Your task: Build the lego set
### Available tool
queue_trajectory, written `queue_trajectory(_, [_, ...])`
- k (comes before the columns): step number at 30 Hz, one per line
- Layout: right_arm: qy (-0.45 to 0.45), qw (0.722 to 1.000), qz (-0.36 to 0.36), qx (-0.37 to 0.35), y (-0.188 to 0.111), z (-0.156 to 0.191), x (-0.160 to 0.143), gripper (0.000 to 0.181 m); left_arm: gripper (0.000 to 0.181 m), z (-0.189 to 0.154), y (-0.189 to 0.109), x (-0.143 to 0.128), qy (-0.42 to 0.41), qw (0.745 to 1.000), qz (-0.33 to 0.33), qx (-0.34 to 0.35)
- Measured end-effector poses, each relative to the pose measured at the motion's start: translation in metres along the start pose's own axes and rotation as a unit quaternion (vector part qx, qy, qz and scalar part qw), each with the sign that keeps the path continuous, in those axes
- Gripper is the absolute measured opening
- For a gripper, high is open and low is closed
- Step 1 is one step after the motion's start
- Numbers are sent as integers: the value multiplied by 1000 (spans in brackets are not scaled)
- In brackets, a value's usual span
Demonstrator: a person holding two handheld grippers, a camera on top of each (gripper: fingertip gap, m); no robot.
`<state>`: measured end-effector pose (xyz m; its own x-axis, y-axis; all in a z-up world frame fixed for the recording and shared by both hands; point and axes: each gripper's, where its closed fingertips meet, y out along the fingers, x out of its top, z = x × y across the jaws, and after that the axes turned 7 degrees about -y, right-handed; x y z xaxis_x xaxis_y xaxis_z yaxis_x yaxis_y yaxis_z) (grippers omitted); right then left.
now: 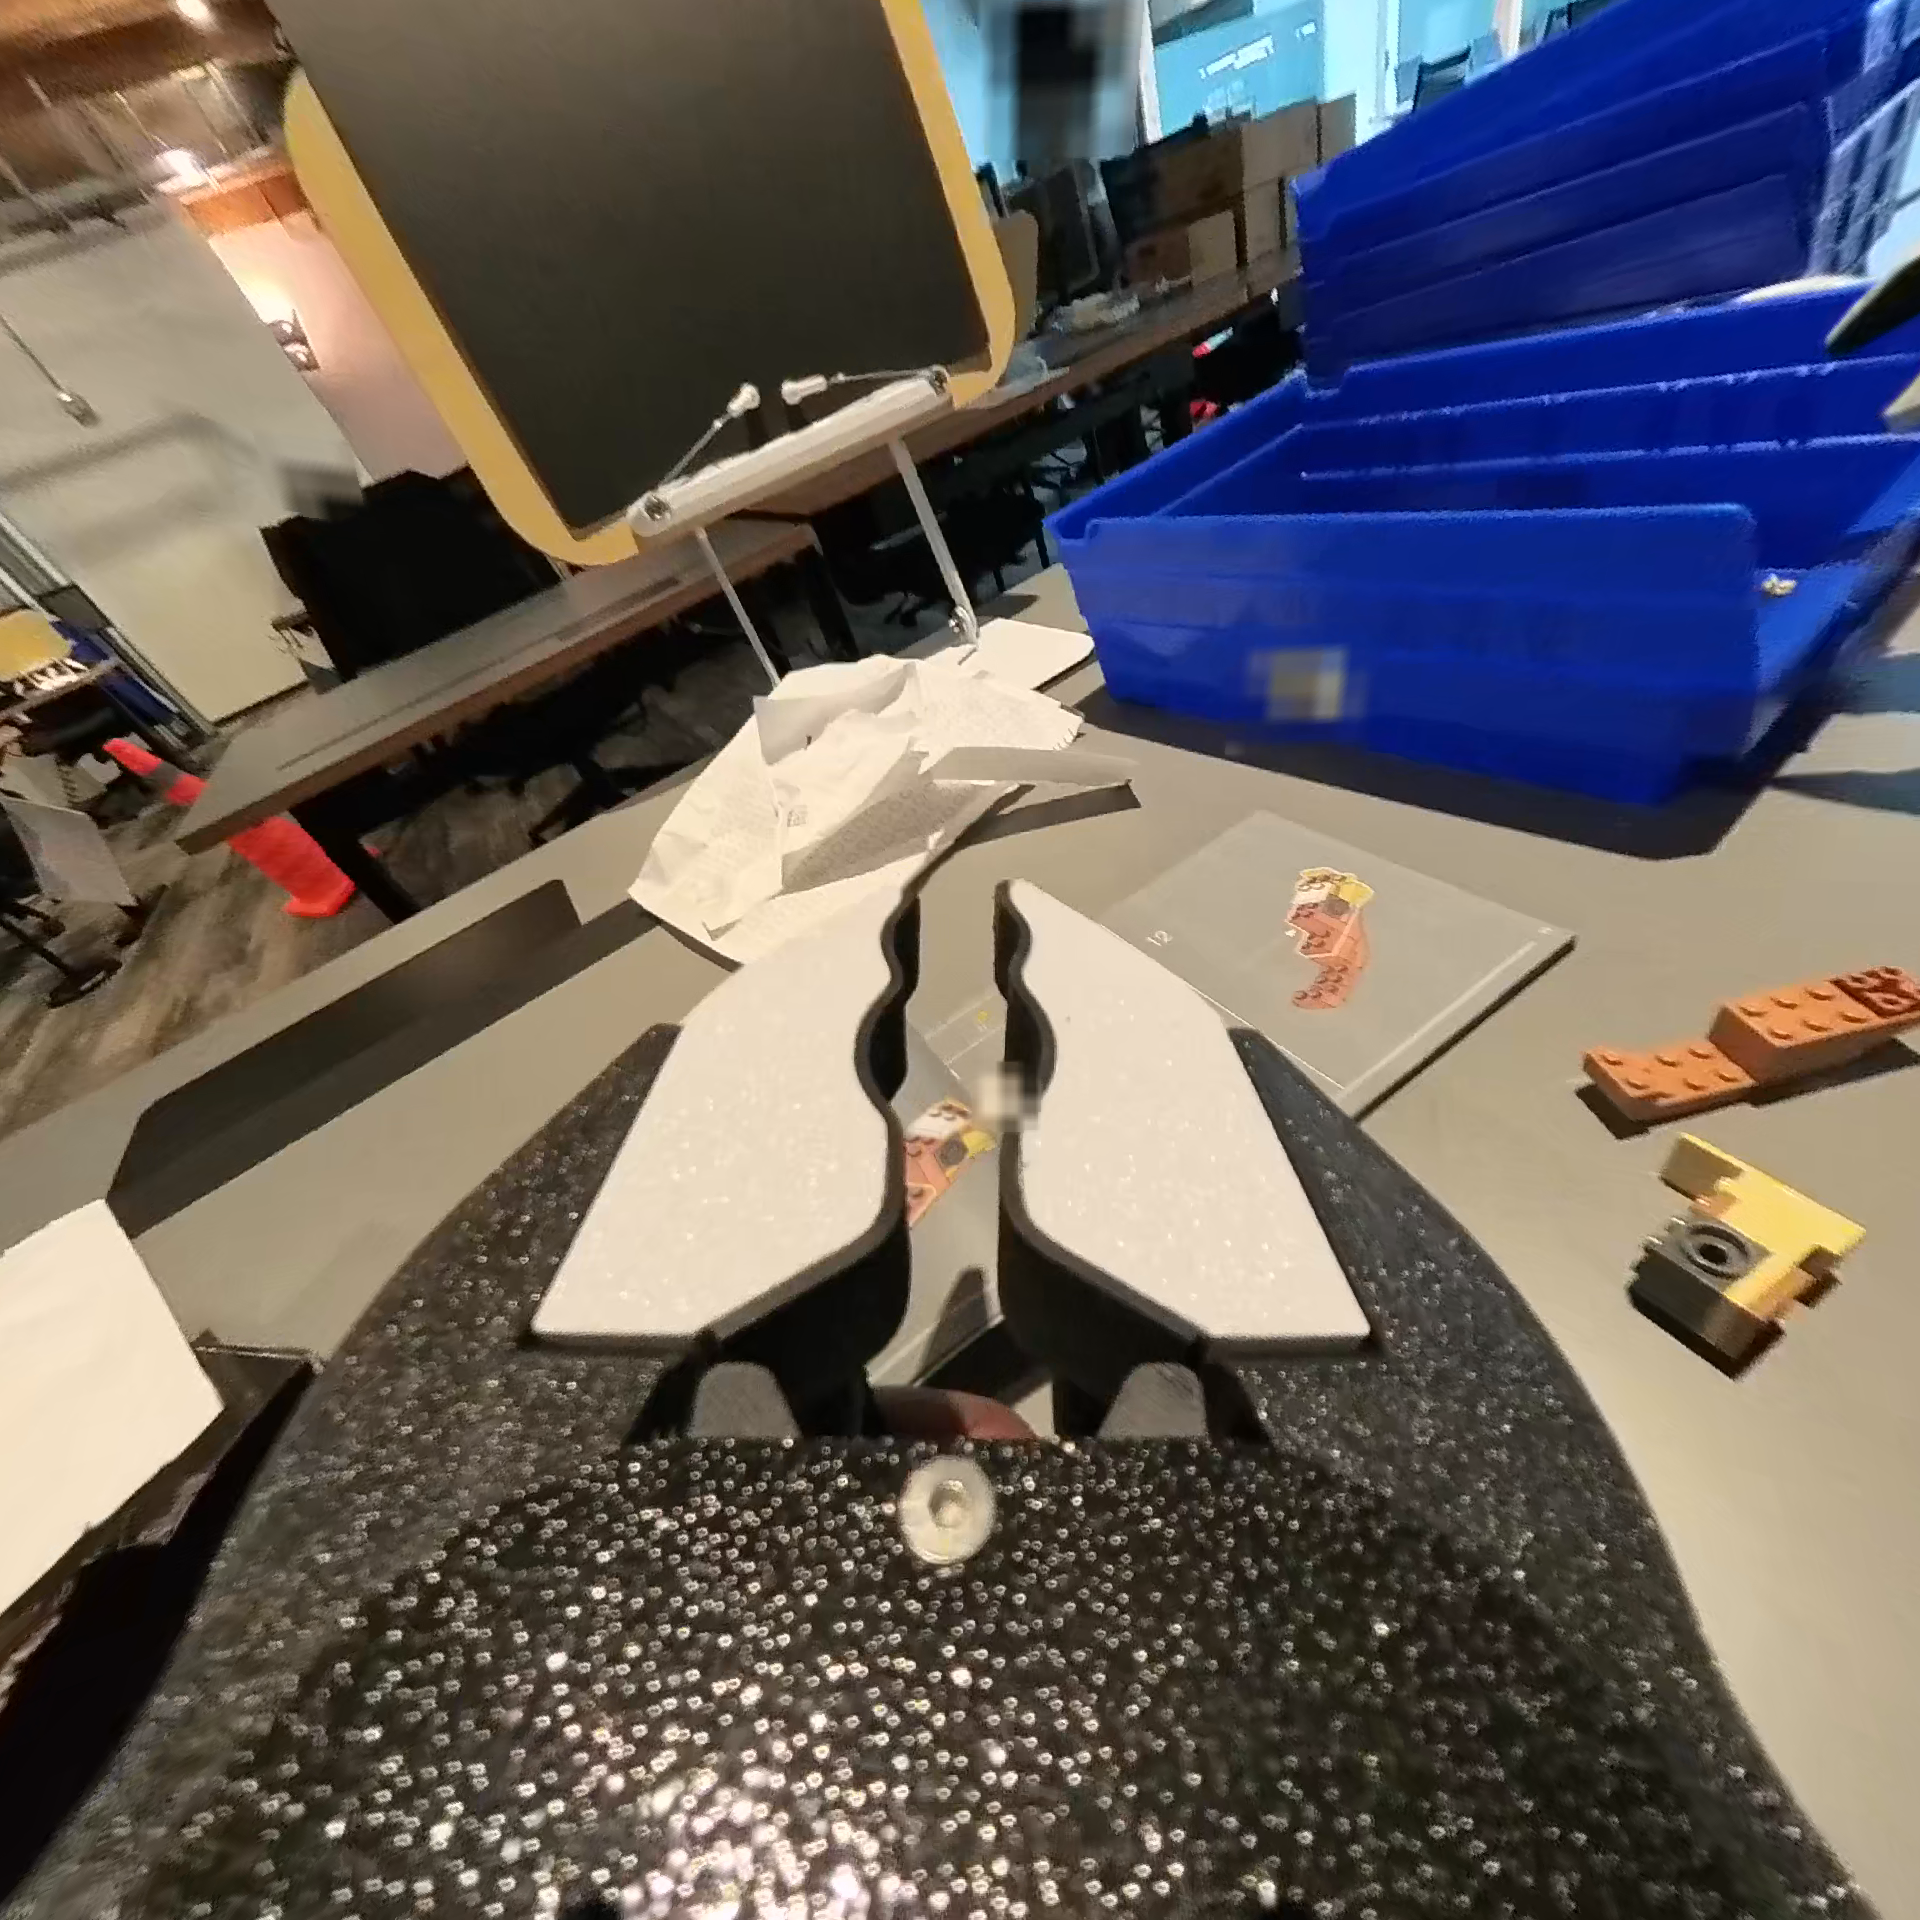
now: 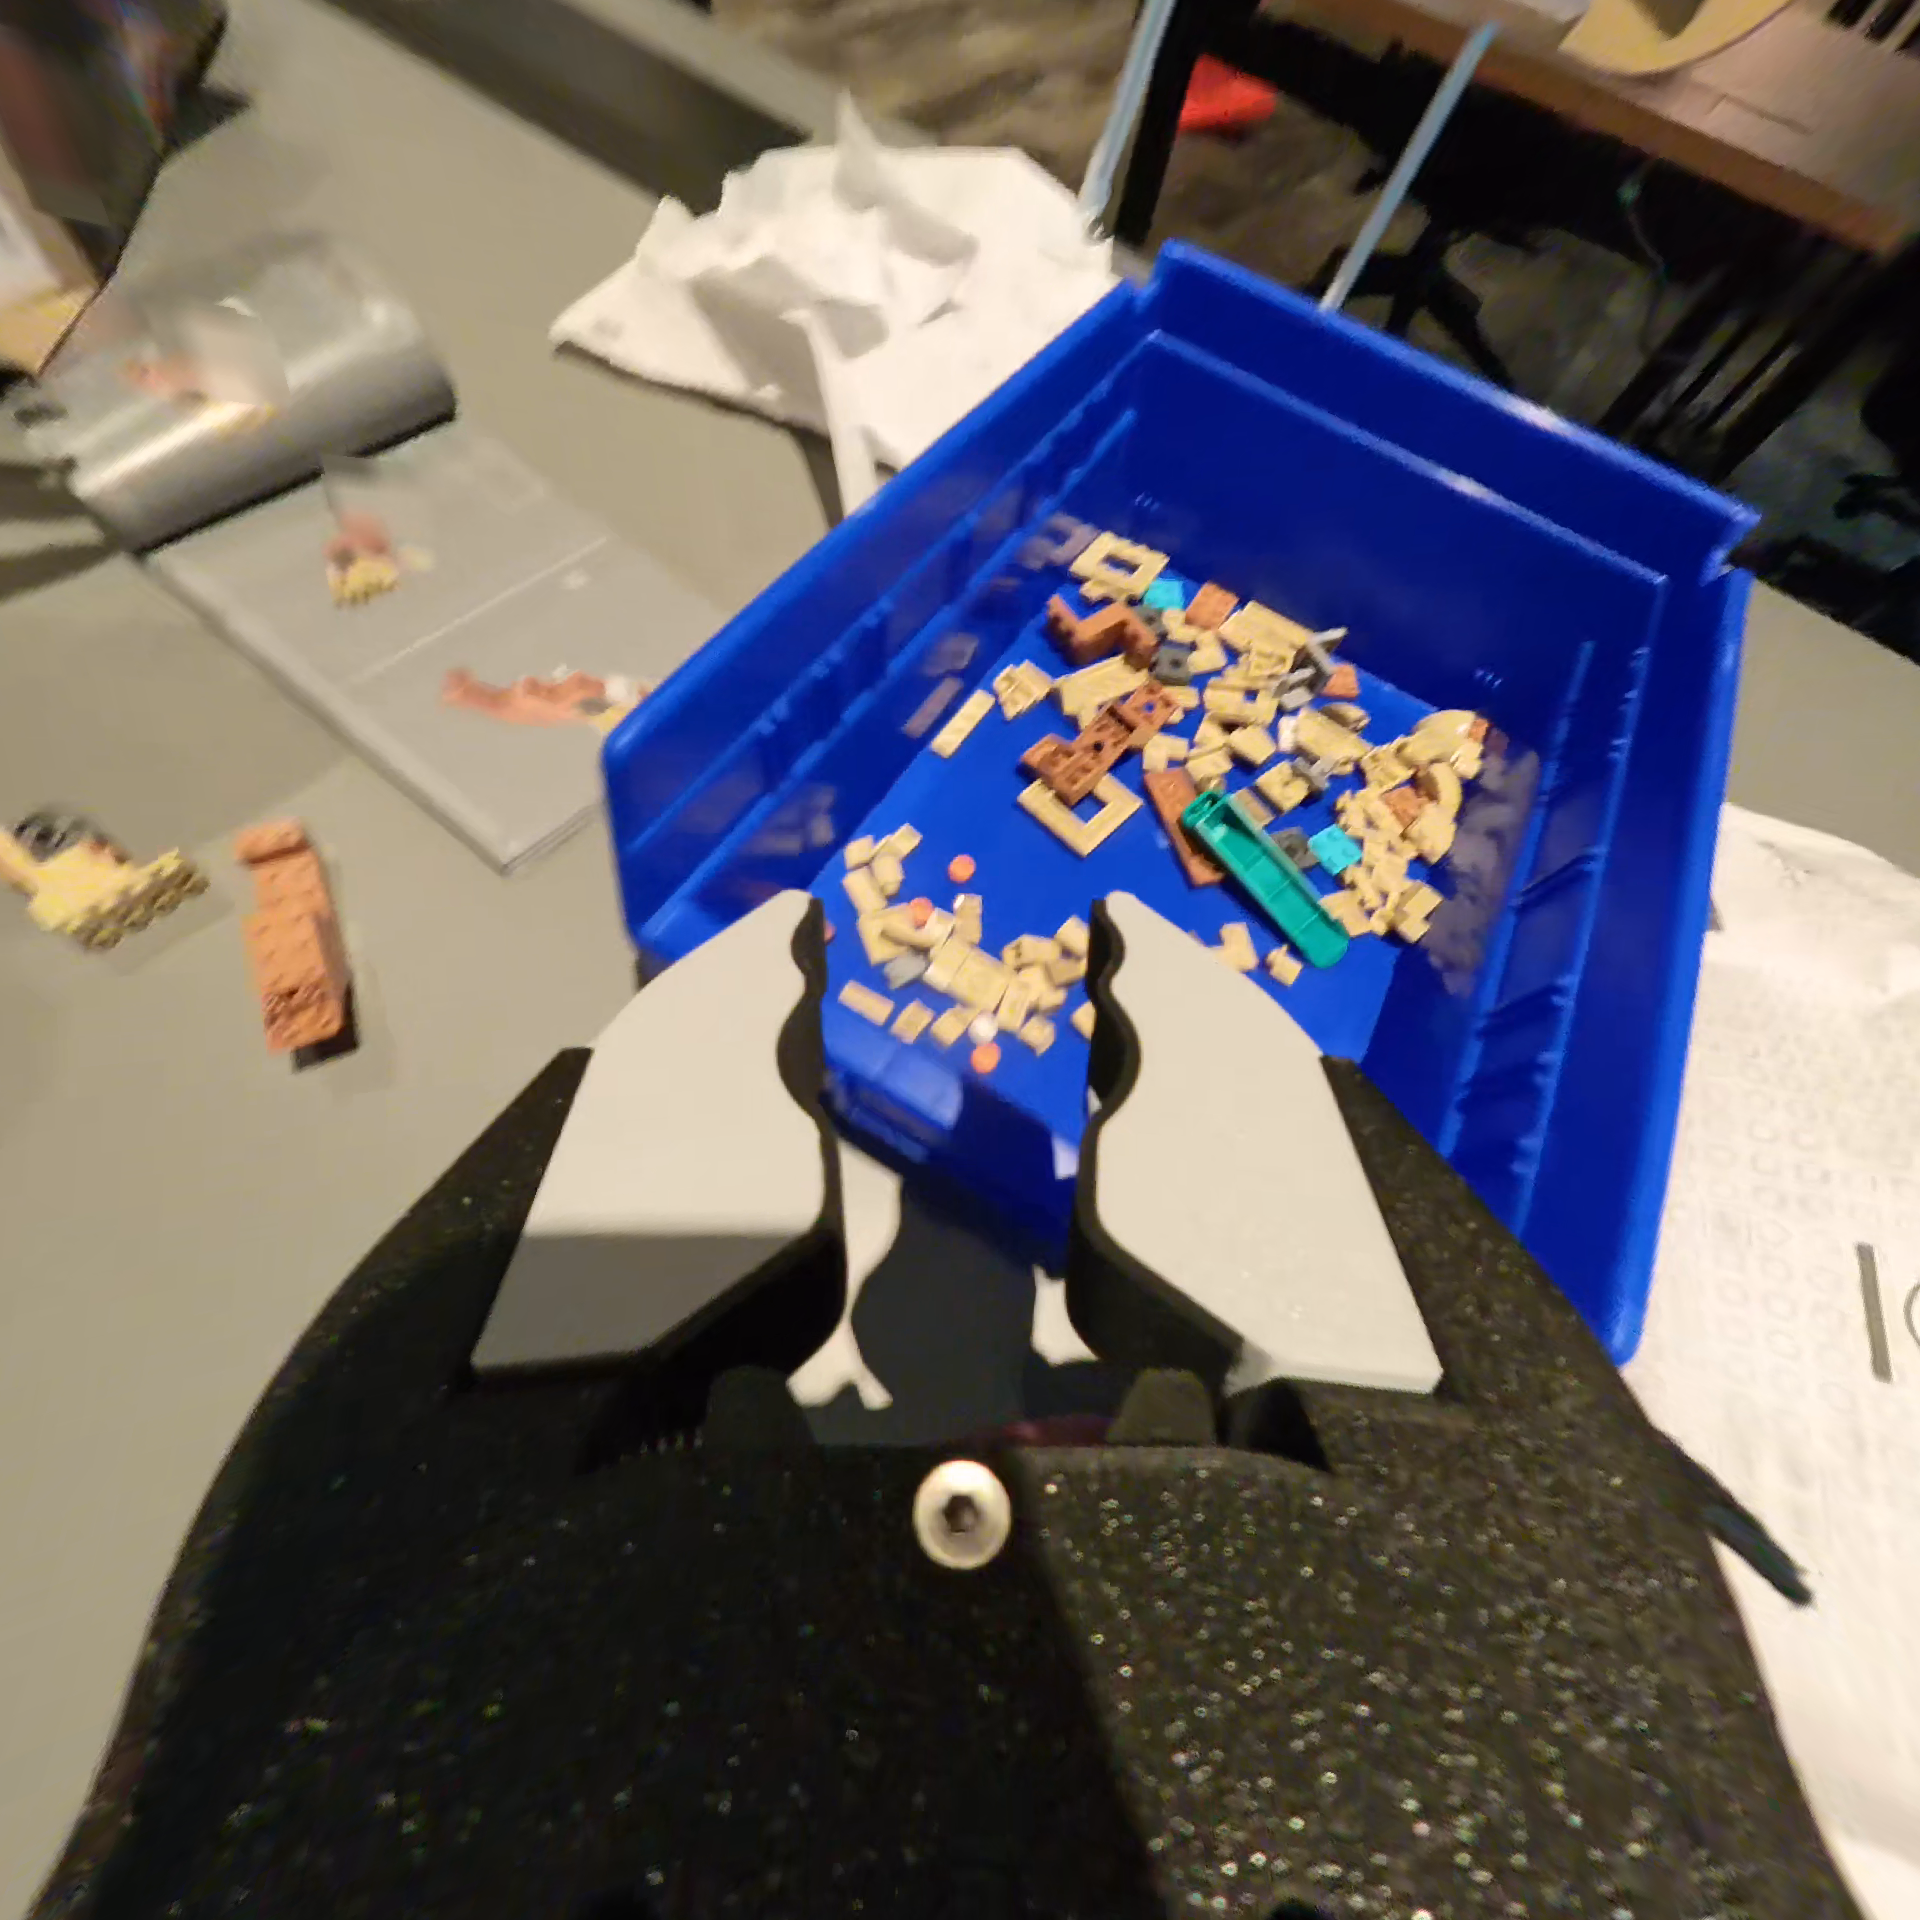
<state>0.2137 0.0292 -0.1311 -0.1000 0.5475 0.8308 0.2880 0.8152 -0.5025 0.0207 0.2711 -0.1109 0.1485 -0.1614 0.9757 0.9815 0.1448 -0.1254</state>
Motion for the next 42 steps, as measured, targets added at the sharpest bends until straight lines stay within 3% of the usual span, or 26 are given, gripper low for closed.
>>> queue_trajectory(8, [-43,999,29,10,46,-28,21,38,13,3,0,1,4,1000,-25,-1])
queue_trajectory(15, [-74,995,58,19,92,-44,39,40,12,6,-23,-6,42,999,-30,9])
queue_trajectory(23, [-60,997,47,16,102,-43,48,39,10,7,-55,-26,17,999,-49,13])
queue_trajectory(42, [-71,990,117,31,129,-65,27,42,10,1,-58,-40,40,999,-20,16])
